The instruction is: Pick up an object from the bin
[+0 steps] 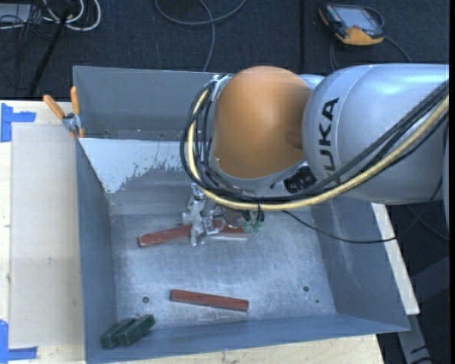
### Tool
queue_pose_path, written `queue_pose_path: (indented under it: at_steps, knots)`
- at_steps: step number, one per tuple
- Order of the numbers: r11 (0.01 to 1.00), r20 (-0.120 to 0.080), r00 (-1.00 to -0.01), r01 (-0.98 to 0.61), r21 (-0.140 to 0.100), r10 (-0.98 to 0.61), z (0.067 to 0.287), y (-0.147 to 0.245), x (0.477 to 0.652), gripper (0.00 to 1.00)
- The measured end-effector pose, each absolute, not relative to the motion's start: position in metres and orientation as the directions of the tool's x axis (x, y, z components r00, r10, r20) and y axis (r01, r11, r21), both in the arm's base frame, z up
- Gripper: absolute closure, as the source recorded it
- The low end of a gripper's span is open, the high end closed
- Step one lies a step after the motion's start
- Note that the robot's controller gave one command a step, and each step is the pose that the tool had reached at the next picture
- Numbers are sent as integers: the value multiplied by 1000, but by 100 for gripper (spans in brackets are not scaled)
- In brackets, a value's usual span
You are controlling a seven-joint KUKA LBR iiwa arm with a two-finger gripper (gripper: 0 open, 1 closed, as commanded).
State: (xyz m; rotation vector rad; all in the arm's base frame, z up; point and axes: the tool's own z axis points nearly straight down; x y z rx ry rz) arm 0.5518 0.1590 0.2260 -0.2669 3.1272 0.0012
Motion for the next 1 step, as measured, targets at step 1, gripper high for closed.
queue_pose_path:
  at_steps: [1]
  knots:
    - [986, -1, -986, -169, 0, -169, 225, 159, 551, 100]
